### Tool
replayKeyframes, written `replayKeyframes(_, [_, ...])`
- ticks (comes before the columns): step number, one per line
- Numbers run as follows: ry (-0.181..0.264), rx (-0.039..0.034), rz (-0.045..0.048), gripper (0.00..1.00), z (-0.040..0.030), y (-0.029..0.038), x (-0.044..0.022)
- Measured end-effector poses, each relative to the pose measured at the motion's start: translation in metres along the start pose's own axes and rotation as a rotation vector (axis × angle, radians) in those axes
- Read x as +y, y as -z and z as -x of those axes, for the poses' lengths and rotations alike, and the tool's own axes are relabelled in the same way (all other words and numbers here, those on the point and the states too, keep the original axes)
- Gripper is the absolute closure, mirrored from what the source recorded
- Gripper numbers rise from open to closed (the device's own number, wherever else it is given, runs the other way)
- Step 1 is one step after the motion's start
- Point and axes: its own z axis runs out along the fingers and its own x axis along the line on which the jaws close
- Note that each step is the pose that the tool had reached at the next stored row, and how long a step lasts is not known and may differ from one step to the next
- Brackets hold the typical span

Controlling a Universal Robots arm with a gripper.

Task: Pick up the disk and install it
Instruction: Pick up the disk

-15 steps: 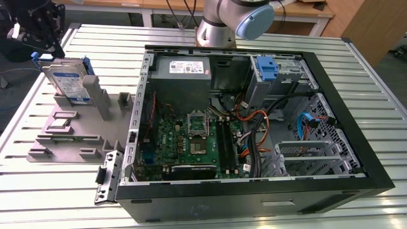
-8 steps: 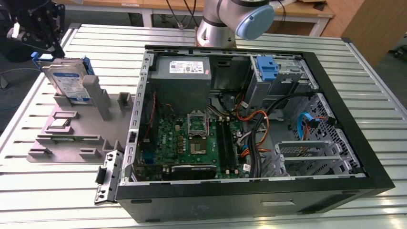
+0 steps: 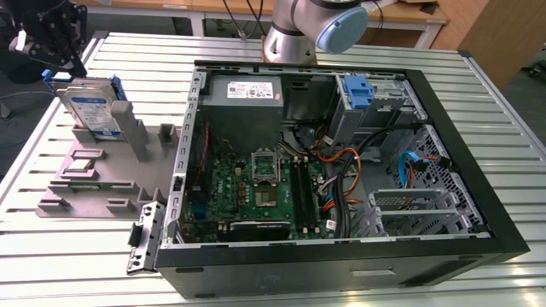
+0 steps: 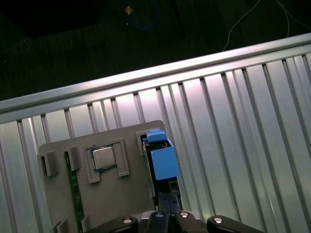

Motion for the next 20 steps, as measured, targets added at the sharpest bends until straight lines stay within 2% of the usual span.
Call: replayKeyframes(20, [0.008,0.0005,0.0005,0.9,0.0,0.0006,0.0001])
